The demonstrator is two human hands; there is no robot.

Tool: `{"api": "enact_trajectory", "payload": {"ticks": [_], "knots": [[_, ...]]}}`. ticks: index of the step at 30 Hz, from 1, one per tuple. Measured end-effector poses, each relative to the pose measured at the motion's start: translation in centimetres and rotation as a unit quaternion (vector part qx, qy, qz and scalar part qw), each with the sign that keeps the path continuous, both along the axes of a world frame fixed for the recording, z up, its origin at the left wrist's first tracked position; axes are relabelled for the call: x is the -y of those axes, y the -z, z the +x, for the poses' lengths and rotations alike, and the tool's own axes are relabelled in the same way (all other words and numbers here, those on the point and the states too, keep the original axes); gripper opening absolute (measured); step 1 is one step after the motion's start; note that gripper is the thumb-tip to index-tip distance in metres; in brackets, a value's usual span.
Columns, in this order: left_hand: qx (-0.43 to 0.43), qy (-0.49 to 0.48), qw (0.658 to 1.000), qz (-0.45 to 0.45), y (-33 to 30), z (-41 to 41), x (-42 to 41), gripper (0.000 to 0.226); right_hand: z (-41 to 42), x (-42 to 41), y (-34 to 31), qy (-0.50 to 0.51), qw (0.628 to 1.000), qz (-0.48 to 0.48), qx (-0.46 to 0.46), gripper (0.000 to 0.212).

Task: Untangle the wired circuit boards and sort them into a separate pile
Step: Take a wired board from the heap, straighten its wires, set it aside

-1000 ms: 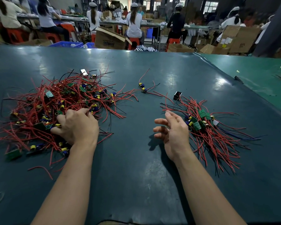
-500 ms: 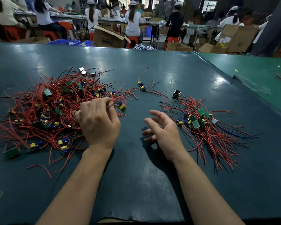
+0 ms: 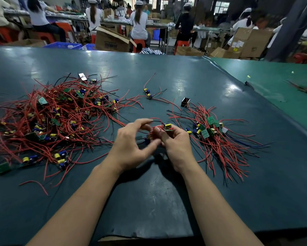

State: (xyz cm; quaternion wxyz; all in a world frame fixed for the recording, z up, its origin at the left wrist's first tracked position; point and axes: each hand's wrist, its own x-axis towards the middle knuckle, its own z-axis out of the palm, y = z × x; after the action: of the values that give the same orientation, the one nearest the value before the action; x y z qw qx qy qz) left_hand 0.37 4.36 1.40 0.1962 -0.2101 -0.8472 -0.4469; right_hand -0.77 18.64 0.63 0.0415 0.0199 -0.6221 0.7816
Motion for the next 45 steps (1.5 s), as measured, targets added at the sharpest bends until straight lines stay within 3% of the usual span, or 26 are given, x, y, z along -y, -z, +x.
{"api": "enact_trajectory", "payload": {"ticks": [2,4,8,13,15,18,19,21,24,26,29,31,32,34,36,39,41,45], "knots": [[-0.022,-0.036,0.999,0.016,0.3,-0.5,-0.1,0.021,0.1,0.1,0.1,-0.005,1.000,0.002,-0.004,0.011],[-0.054,-0.095,0.994,0.021,0.3,-0.8,0.0,0.012,0.2,0.3,0.0,-0.010,1.000,-0.004,0.000,0.003],[-0.075,-0.232,0.969,0.047,0.3,-1.5,1.1,0.014,0.2,0.0,-0.1,0.031,0.999,0.025,0.005,0.006],[-0.049,-0.386,0.893,0.225,-0.3,-2.3,2.8,0.017,0.1,0.0,0.1,0.047,0.996,0.073,-0.015,0.009],[-0.042,-0.415,0.875,0.245,-0.4,-2.5,3.2,0.013,0.1,0.1,0.0,0.035,0.996,0.084,-0.013,0.014],[-0.071,-0.446,0.843,0.292,-1.0,-2.4,4.4,0.019,0.1,0.1,-0.2,0.051,0.998,0.021,0.015,0.017],[-0.086,-0.460,0.838,0.280,-1.2,-2.2,4.8,0.024,0.0,0.0,-0.4,0.063,0.998,-0.008,0.022,0.017],[-0.079,-0.493,0.849,0.173,-1.3,-1.8,4.9,0.045,0.0,-0.1,-0.6,0.076,0.996,-0.048,0.029,0.021],[0.021,-0.498,0.867,-0.019,-0.6,-1.2,3.4,0.084,-0.1,-0.4,-0.7,0.088,0.993,-0.078,0.027,0.027],[0.030,-0.496,0.863,-0.091,-0.5,-0.9,2.7,0.078,-0.3,-0.7,-0.7,0.097,0.989,-0.106,0.030,0.028],[-0.094,-0.480,0.863,-0.125,-0.5,-0.6,2.2,0.040,-0.5,-1.0,-0.9,0.105,0.979,-0.172,0.030,0.030],[-0.184,-0.390,0.896,-0.105,-0.2,-0.3,1.1,0.022,-0.6,-1.3,-1.1,0.089,0.970,-0.227,0.025,0.031],[-0.190,-0.327,0.922,-0.087,0.0,-0.2,0.4,0.028,-0.6,-1.4,-1.2,0.076,0.967,-0.242,0.022,0.031],[-0.108,-0.209,0.971,-0.039,0.1,0.1,-0.9,0.044,-0.5,-1.3,-1.2,0.047,0.967,-0.248,0.022,0.033],[0.015,-0.116,0.992,0.036,0.1,-0.1,-1.3,0.040,-0.4,-1.0,-1.2,0.016,0.971,-0.236,0.023,0.034],[0.074,-0.058,0.980,0.173,0.2,-0.7,-0.9,0.016,0.0,-0.7,-1.4,-0.019,0.975,-0.222,0.016,0.025],[0.083,-0.047,0.966,0.239,0.4,-1.0,-0.5,0.013,0.0,-0.4,-1.3,-0.016,0.980,-0.195,0.025,0.015],[0.099,-0.034,0.942,0.319,0.6,-1.4,-0.2,0.009,0.1,0.4,-0.7,-0.019,0.998,-0.058,0.014,0.011]]}}
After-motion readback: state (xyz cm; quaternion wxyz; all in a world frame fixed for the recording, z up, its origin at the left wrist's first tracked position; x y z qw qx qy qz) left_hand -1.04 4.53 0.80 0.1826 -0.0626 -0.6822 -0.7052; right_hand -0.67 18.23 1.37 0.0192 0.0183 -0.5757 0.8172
